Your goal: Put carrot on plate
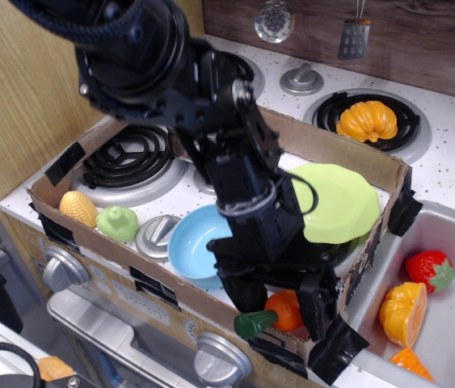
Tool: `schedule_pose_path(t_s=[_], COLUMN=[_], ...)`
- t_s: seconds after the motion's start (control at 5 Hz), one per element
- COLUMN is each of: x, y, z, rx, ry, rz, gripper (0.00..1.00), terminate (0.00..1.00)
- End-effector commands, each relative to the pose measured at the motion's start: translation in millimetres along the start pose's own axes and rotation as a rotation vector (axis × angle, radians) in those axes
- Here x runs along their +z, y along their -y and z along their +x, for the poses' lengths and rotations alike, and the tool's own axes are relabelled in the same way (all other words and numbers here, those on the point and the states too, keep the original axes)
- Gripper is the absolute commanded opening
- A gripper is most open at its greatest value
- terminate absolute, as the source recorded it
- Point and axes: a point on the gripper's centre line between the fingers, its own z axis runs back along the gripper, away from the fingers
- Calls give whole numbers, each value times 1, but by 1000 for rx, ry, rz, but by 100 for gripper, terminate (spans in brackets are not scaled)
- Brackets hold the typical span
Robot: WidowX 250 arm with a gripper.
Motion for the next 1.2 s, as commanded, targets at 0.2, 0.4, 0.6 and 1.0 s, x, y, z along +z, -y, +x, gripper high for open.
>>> schedule_pose_path(t_s=[0.2,0.4,0.6,1.0], x=[19,49,75,97], y=[9,17,27,34], z=[0,8,14,44], rx=[30,31,54,1], ry=[8,47,45,169], rz=[76,184,237,355], gripper=[0,0,0,0], terminate=[0,0,0,0])
